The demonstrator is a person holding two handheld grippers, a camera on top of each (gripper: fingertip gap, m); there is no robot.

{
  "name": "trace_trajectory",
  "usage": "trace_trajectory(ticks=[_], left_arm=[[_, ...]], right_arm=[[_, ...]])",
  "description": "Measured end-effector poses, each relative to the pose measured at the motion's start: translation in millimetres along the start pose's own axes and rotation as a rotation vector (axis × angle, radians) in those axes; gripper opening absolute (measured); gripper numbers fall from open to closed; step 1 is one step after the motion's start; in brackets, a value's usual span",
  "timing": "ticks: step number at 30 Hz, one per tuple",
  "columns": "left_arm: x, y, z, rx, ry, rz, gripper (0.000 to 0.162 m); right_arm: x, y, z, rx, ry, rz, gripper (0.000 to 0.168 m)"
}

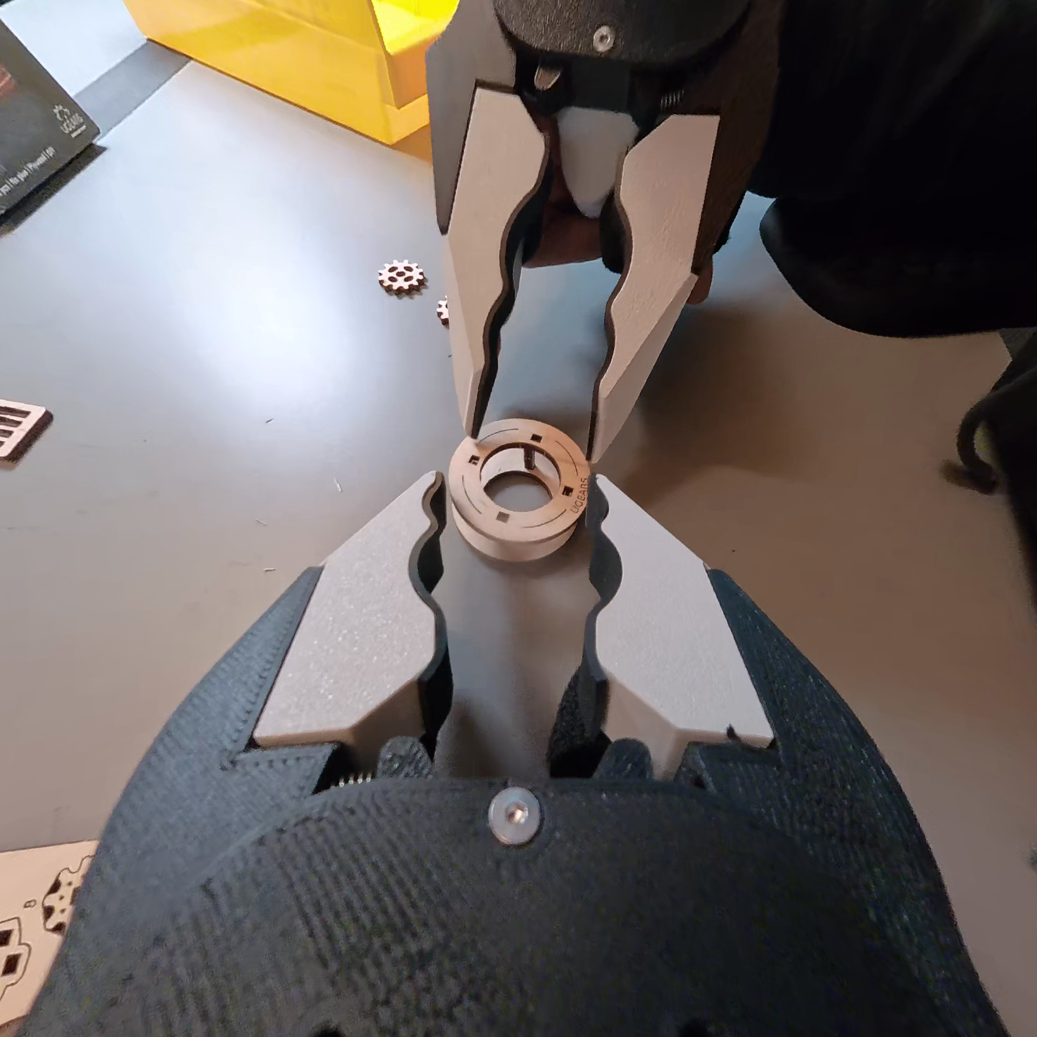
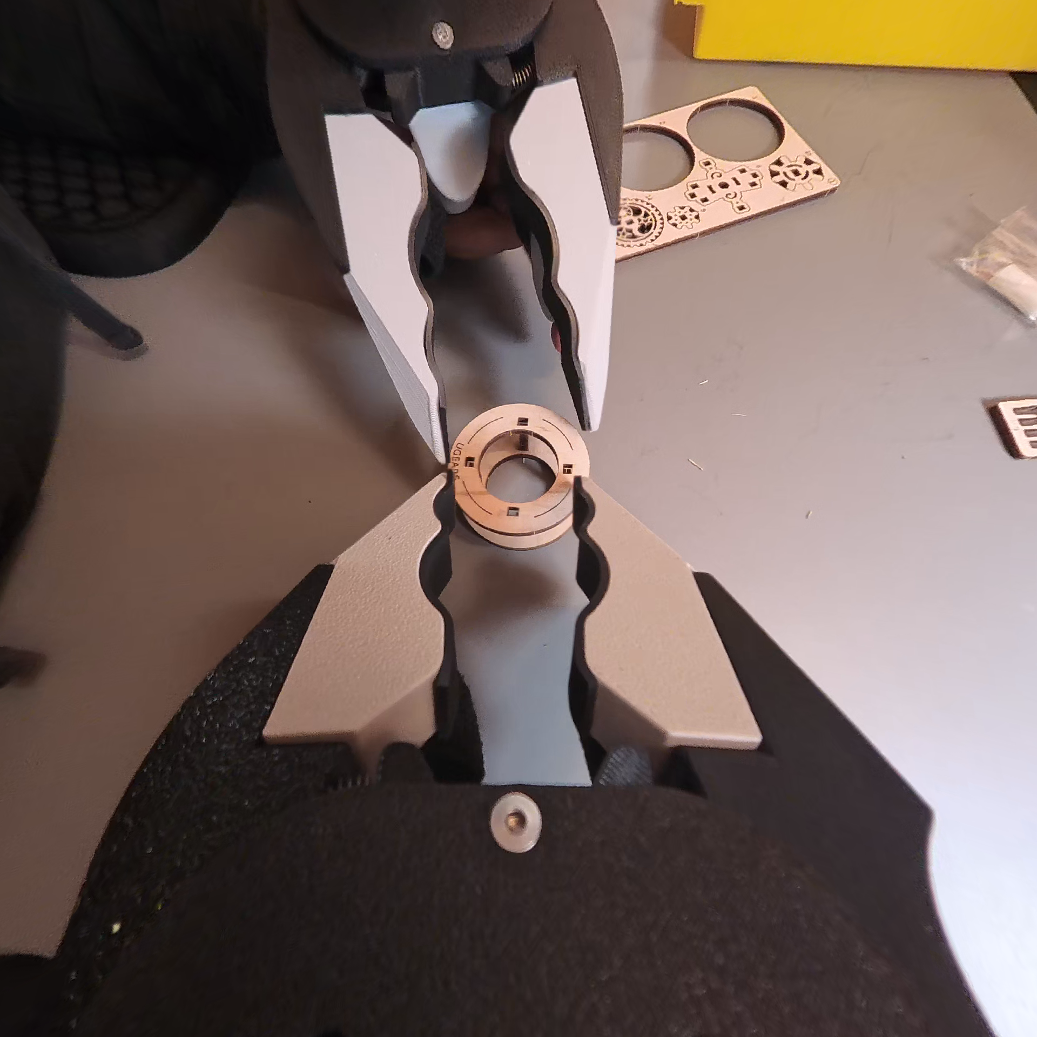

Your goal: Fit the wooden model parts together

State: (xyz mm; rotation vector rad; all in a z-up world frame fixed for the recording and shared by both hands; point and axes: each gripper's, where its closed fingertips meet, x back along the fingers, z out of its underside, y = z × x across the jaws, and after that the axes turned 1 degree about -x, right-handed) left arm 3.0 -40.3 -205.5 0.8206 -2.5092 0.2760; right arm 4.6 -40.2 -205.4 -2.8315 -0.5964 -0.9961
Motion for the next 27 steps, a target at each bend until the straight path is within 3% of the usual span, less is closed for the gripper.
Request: trace_trajectory(ticks=[8,27], left_arm=[[-2.3,-0.9,4.0,0.009,0.02,0.01,0.051],[-7.5,-1.0,10.7,0.093,0.071,0.027,0.051]], right_arm=[[-2.4,0.9,2.7,0.013,0.037,0.016,0.056],[-6.3,-2.7,7.9,-0.051,0.041,0.0,0.048]])
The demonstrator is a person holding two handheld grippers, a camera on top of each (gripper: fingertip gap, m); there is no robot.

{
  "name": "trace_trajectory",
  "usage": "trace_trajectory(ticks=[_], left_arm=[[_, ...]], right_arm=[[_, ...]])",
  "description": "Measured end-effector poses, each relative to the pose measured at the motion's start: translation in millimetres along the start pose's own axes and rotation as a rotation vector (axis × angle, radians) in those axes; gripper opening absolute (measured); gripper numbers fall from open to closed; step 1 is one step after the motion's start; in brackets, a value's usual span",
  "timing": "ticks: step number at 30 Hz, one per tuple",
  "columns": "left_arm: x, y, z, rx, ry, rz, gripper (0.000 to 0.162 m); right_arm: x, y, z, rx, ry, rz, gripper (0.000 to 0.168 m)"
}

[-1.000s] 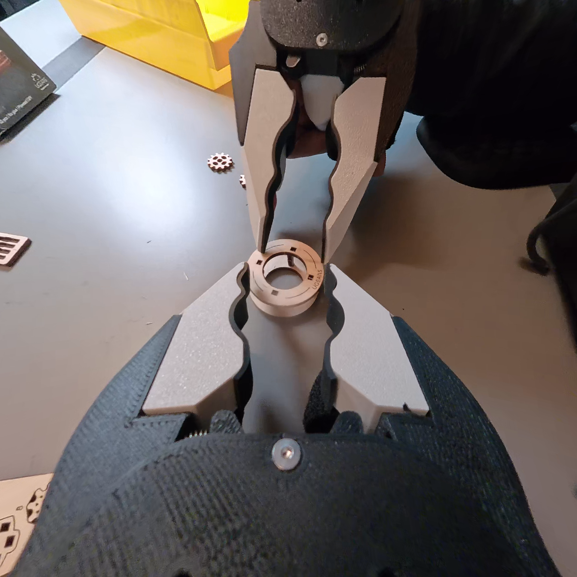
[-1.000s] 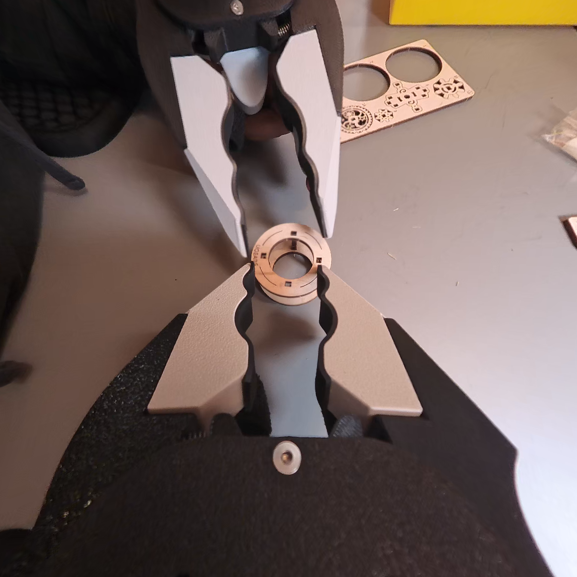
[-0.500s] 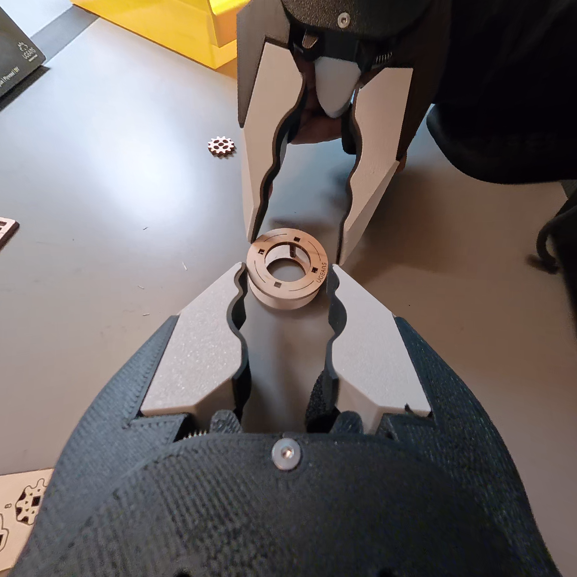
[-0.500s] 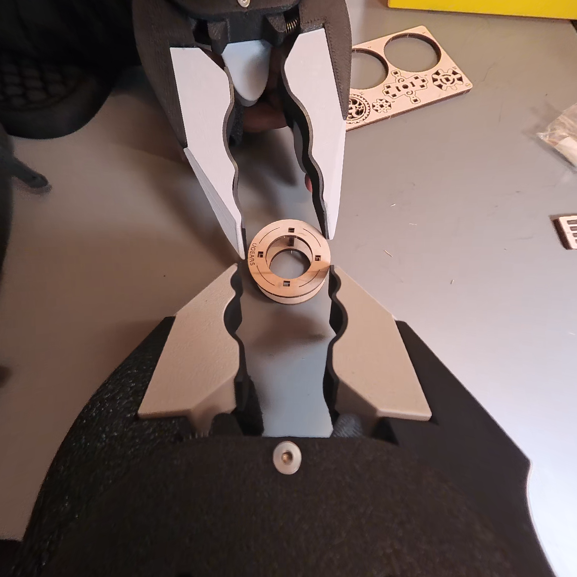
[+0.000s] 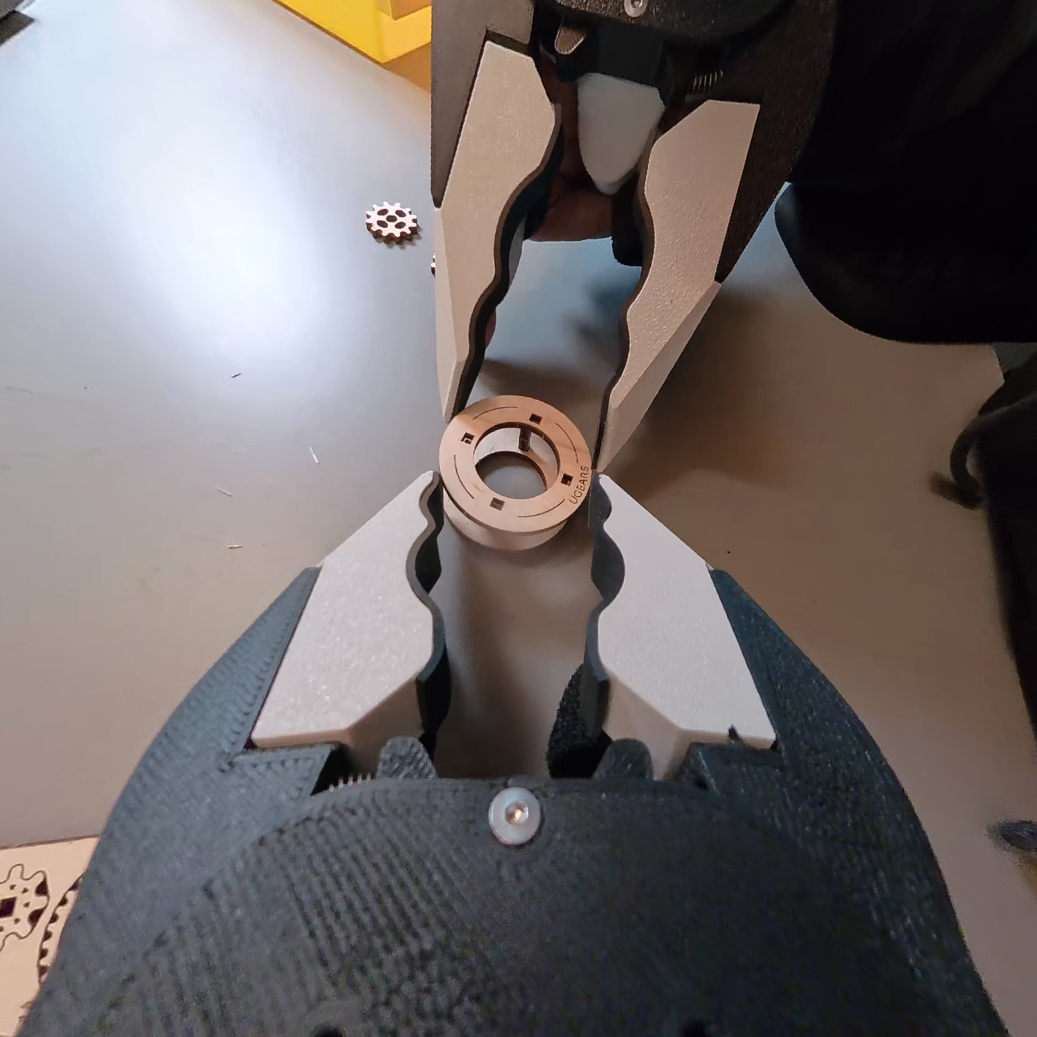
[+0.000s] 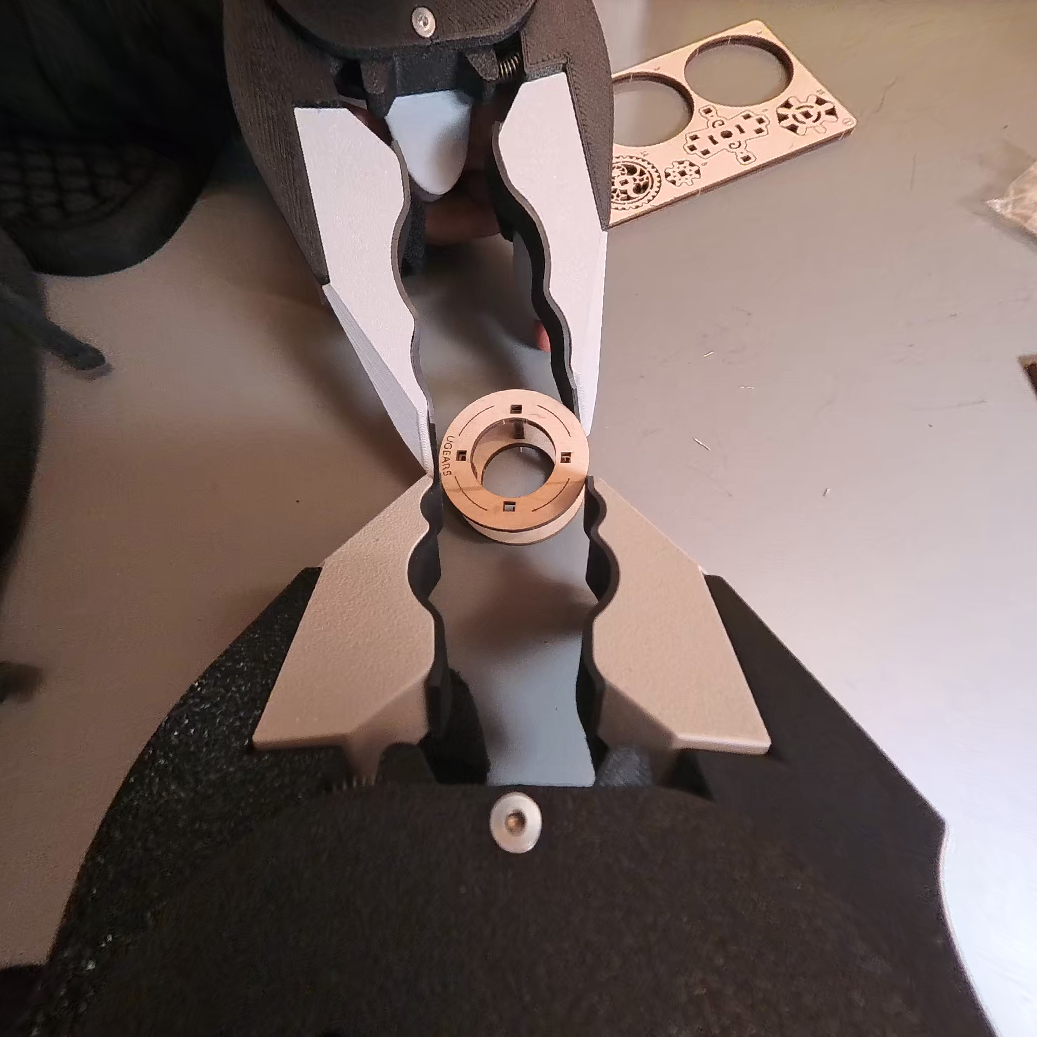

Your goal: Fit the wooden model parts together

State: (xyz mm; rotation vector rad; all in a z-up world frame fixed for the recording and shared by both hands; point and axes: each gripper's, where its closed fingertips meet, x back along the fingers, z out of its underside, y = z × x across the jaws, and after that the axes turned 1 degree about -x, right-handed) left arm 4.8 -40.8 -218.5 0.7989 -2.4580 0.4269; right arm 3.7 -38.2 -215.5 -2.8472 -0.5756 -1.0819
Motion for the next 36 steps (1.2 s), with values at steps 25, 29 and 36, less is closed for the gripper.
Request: trace_trajectory(ticks=[25,29,36], left_arm=[[9.6,-6.4,-12.1,-0.059,-0.064,0.013,0.045],[14.9,-11.0,-17.6,-0.038,-0.103,0.053,0.049],[10.5,-6.0,-8.5,-0.018,-0.061,0.039,0.055]], right_arm=[[6.5,8.1,-12.0,0.027,-0.046,-0.017,0.044],[8.8,7.5,-12.5,-0.003,-0.054,-0.03,0.051],[0.9,7.3,-5.0,0.0,-0.009,-0.023,0.057]])
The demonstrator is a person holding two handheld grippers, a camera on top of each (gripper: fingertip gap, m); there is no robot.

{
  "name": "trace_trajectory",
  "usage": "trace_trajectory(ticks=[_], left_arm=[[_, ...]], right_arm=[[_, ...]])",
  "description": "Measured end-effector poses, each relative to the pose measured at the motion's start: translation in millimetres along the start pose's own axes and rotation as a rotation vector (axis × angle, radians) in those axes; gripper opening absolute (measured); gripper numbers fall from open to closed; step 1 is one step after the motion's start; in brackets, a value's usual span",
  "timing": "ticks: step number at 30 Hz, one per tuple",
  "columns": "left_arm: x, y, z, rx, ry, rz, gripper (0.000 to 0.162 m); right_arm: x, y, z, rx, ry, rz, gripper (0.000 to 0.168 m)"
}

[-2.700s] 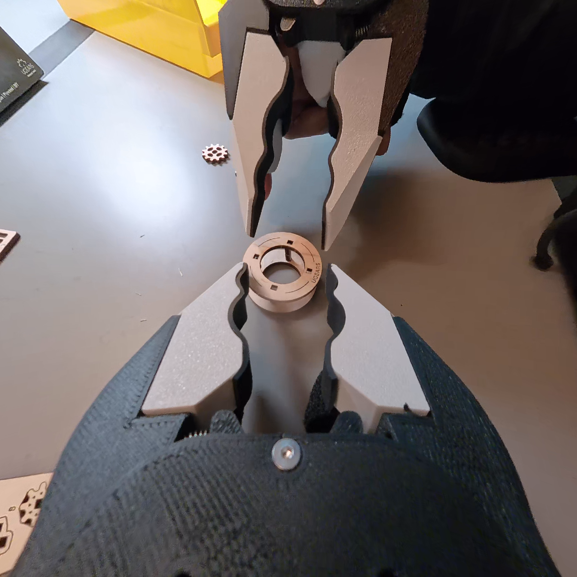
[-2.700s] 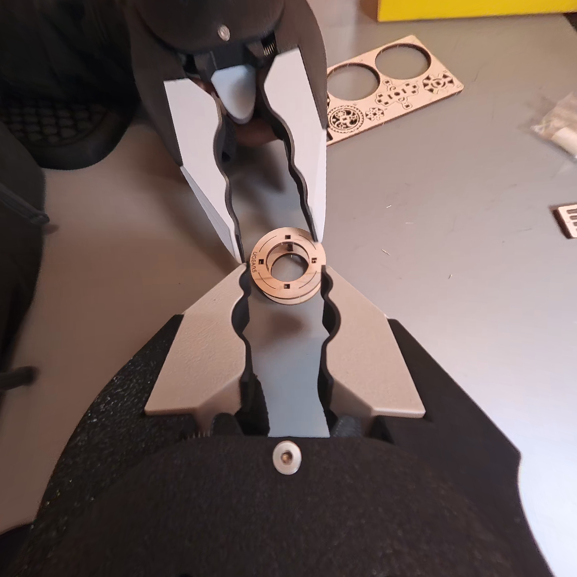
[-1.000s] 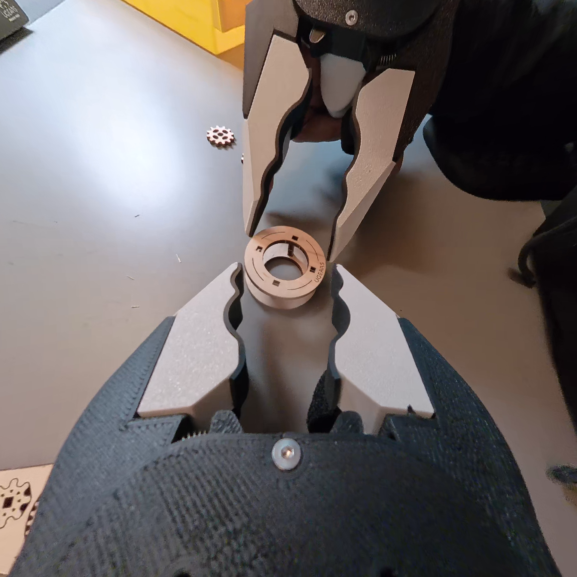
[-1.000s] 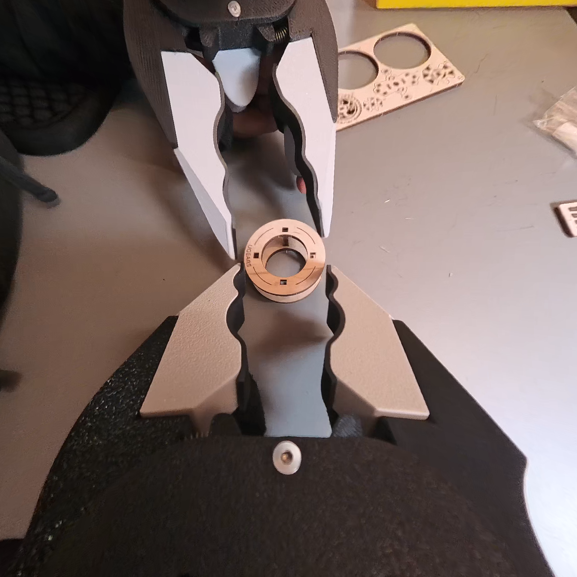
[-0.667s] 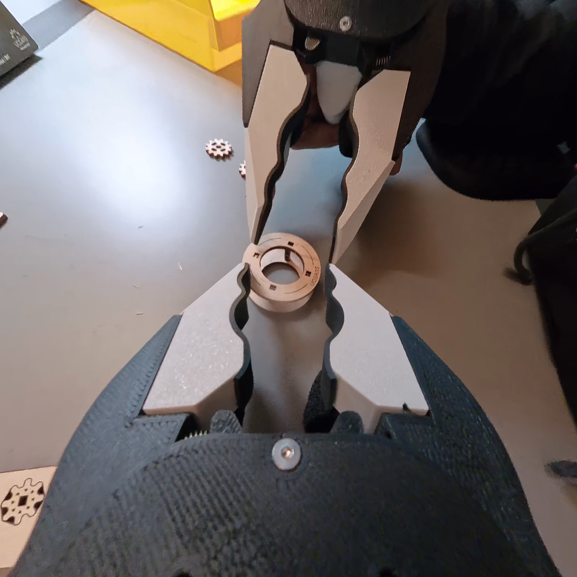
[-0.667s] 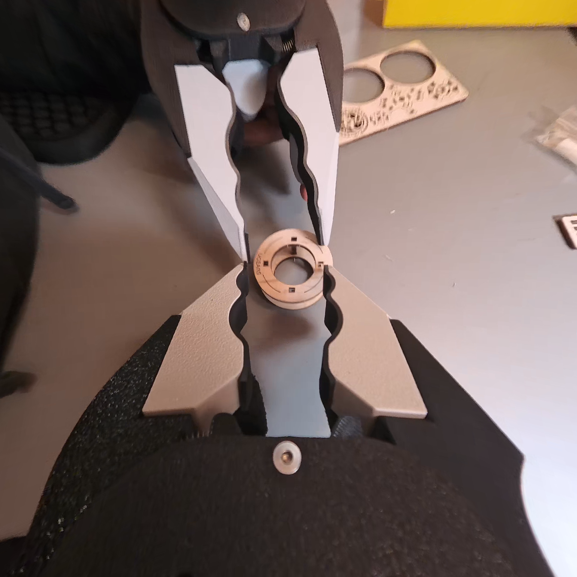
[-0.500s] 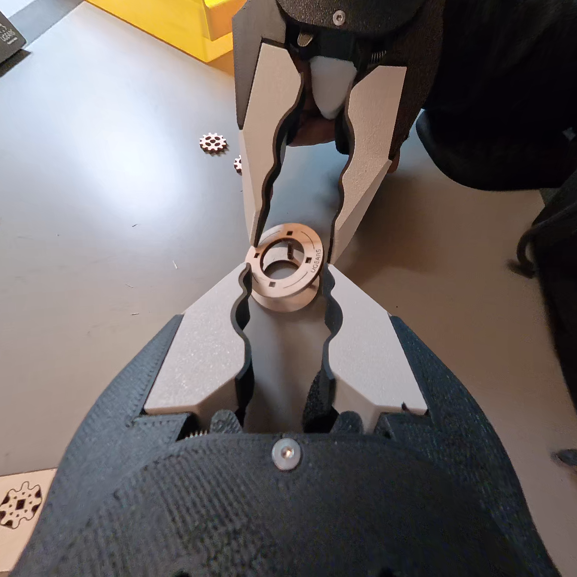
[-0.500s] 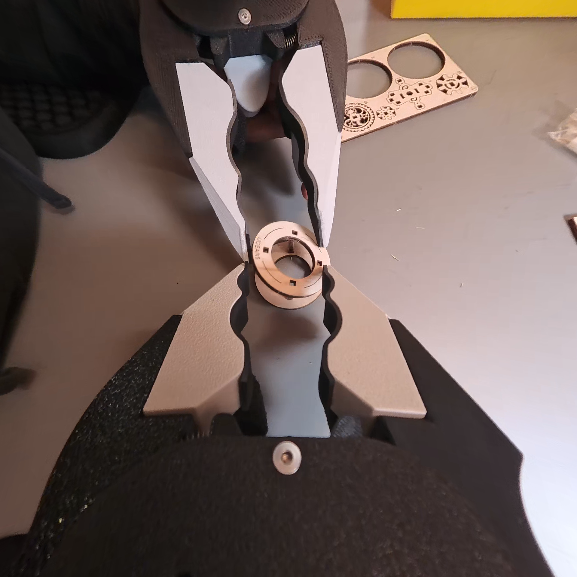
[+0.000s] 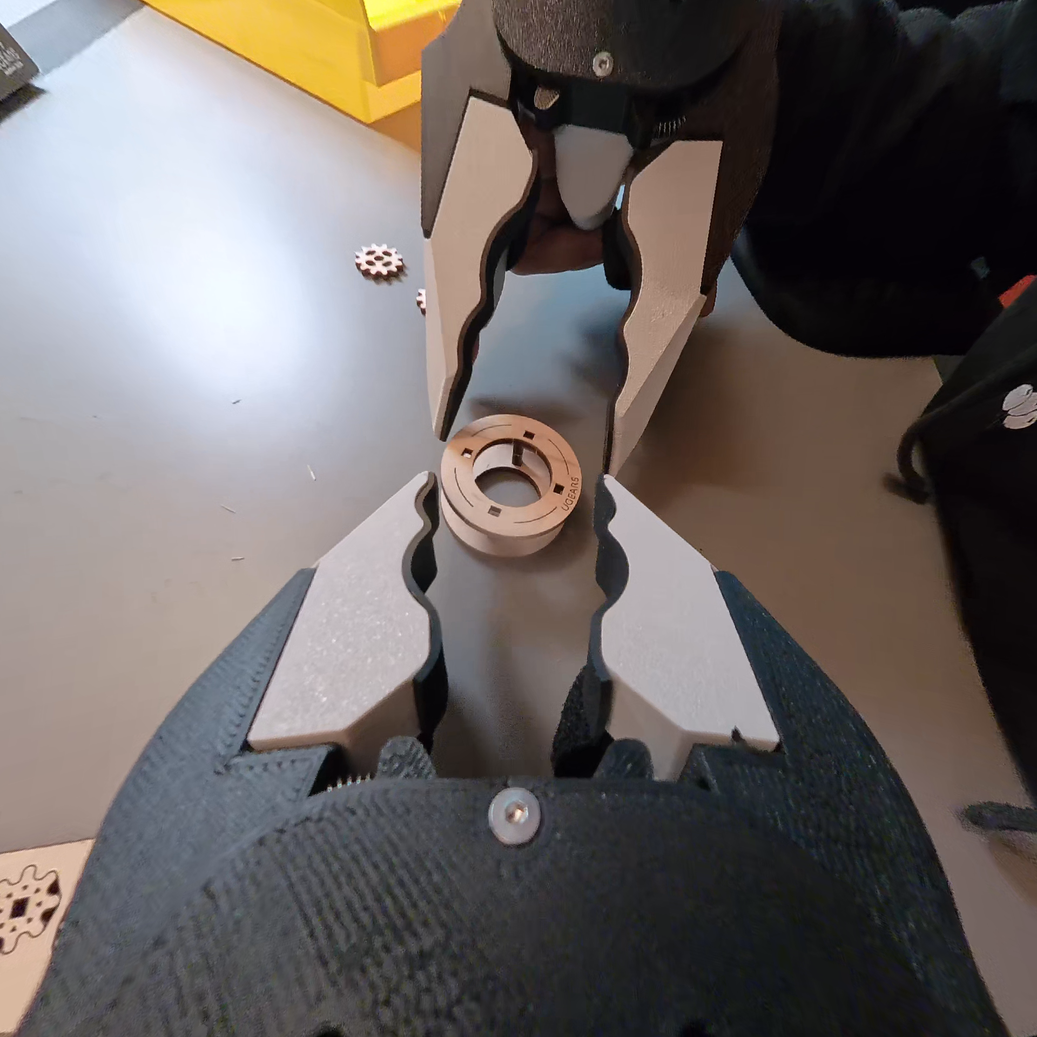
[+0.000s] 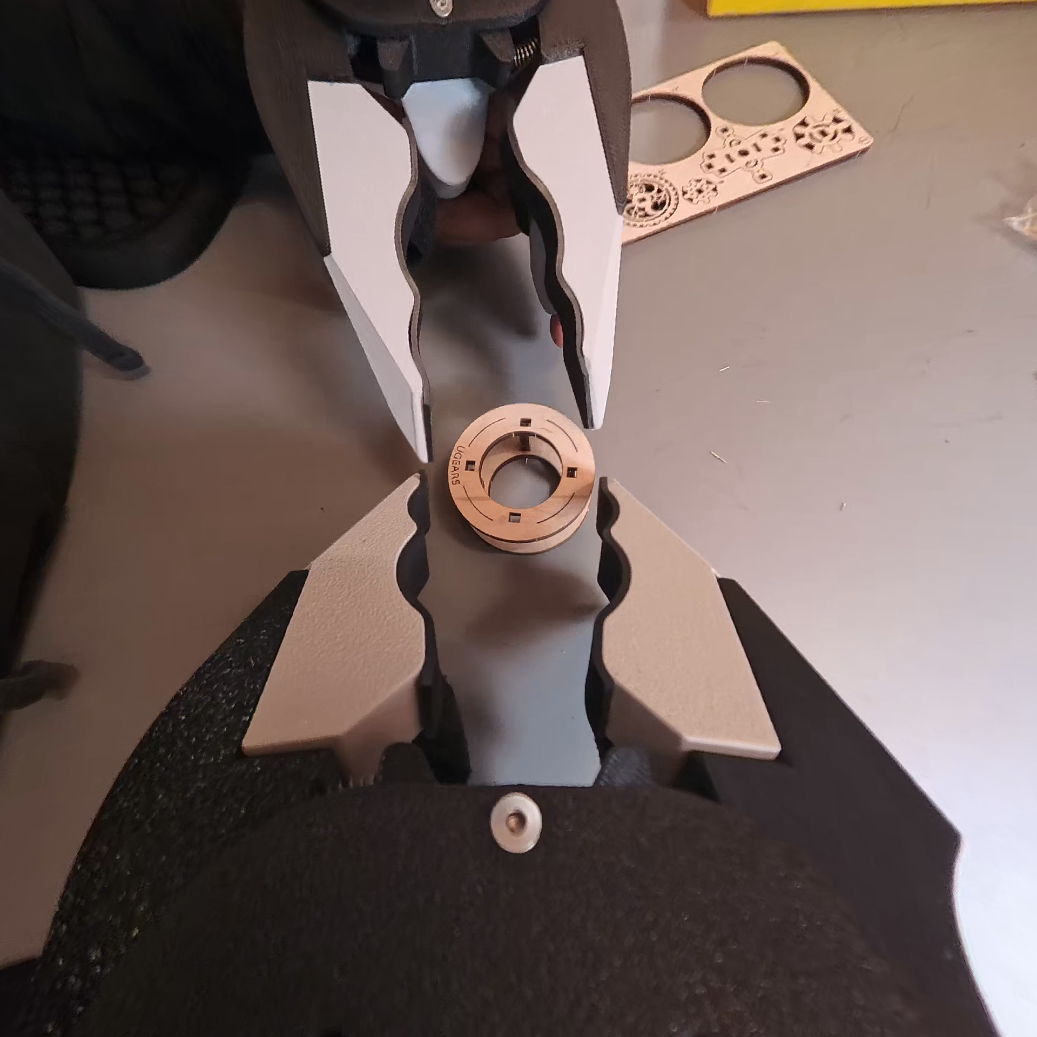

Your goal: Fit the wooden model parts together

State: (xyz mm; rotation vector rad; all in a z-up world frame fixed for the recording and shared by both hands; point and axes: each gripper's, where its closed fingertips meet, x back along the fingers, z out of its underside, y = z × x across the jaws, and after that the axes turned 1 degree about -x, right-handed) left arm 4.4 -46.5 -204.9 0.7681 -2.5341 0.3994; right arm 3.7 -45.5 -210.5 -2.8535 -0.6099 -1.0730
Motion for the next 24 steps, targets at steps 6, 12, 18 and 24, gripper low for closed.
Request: trace_trajectory(ticks=[6,12,18,24], left_arm=[[-2.4,-1.1,3.3,-0.01,0.02,0.0,0.052],[-0.5,1.1,4.2,-0.013,0.027,-0.013,0.05],[2.2,2.5,5.0,-0.013,0.027,-0.017,0.051],[0.0,-1.9,2.4,-0.045,0.016,-0.008,0.057]], right_arm=[[-1.1,-1.0,-1.6,0.011,-0.007,0.014,0.049],[-4.4,0.2,-1.3,0.017,-0.004,0.012,0.049],[4.6,-1.3,-4.3,0.022,-0.025,0.013,0.056],[-0.8,1.4,4.7,0.056,0.039,0.019,0.057]])
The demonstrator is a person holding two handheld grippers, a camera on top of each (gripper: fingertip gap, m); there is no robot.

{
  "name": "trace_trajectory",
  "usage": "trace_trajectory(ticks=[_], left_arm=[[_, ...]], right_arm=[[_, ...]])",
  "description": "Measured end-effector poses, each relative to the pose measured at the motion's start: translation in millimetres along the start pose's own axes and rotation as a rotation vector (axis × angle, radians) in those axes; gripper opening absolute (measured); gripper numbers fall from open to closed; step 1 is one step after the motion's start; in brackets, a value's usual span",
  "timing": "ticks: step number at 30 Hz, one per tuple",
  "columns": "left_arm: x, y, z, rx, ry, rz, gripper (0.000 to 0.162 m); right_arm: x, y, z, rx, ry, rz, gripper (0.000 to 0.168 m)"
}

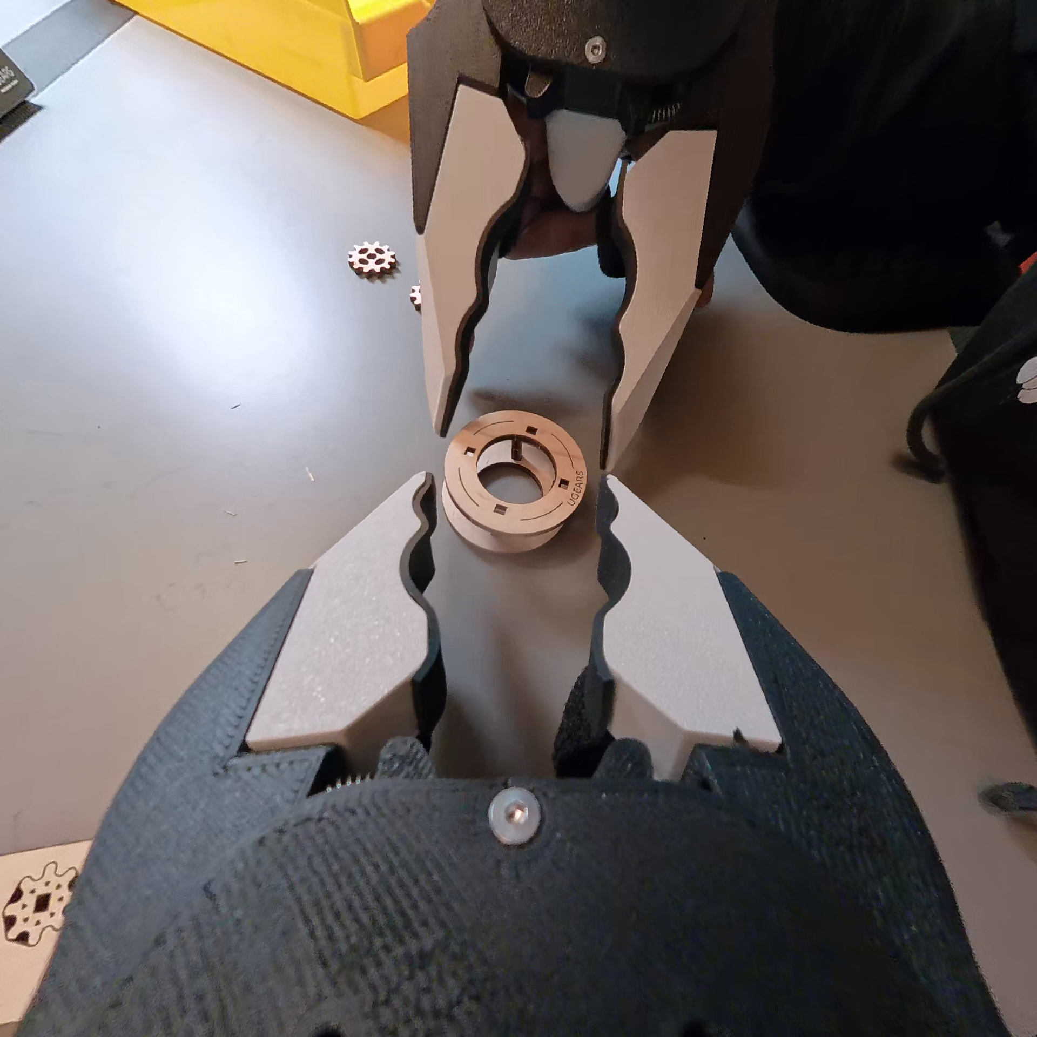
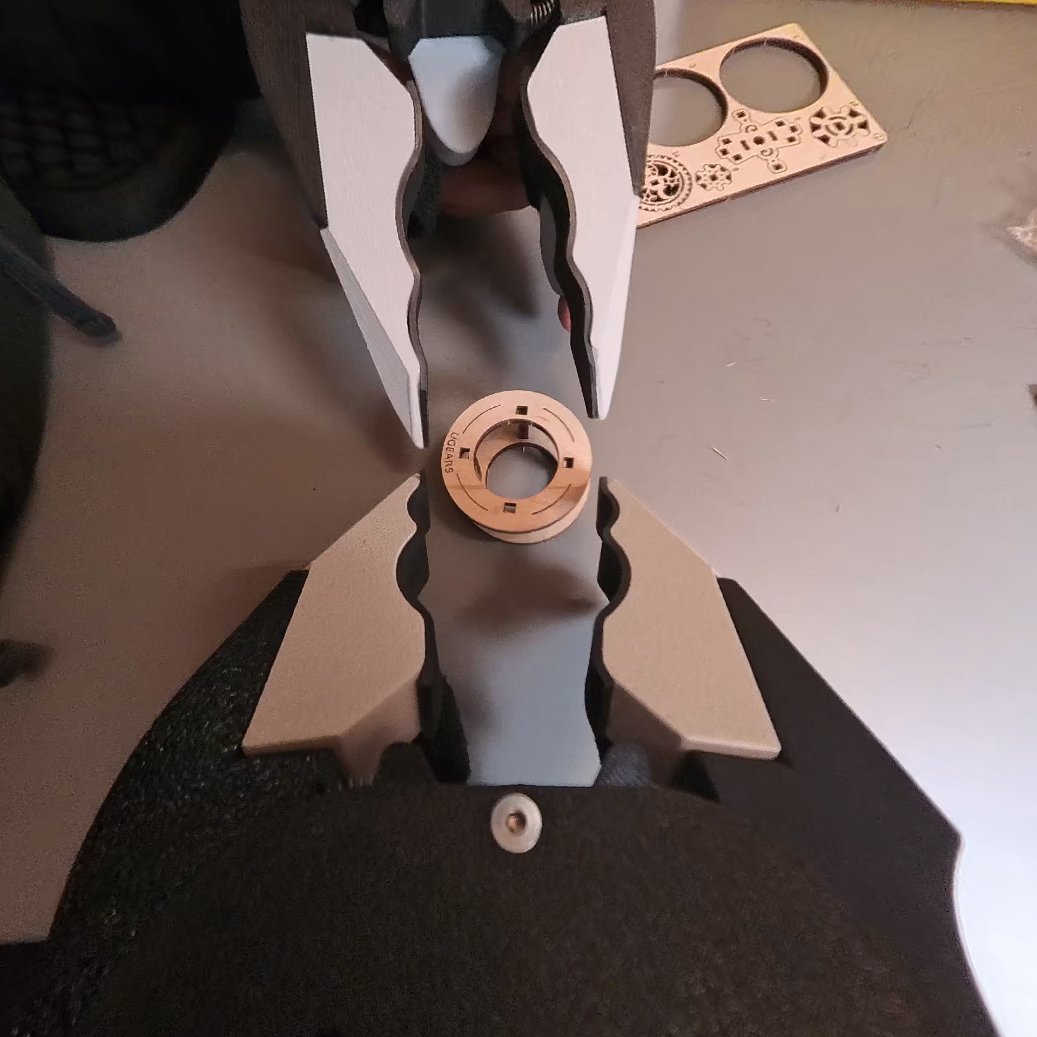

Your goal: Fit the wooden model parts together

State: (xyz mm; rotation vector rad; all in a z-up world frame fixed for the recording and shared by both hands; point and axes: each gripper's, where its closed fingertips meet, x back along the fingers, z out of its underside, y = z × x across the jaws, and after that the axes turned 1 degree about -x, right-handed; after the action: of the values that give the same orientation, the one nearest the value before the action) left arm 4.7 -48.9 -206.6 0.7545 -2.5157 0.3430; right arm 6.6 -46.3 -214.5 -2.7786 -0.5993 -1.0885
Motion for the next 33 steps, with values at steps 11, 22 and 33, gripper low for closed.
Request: trace_trajectory(ticks=[11,22,33], left_arm=[[-0.8,0.4,5.2,-0.027,0.039,-0.017,0.05],[-1.4,0.4,5.7,-0.027,0.043,-0.018,0.051],[-2.0,-0.3,5.8,-0.026,0.046,-0.015,0.051]], right_arm=[[-3.5,-0.8,-3.9,0.011,-0.017,0.001,0.05],[-3.4,-2.1,-1.0,0.007,-0.018,-0.022,0.05],[-1.6,-1.6,1.2,0.012,-0.011,-0.039,0.05]])
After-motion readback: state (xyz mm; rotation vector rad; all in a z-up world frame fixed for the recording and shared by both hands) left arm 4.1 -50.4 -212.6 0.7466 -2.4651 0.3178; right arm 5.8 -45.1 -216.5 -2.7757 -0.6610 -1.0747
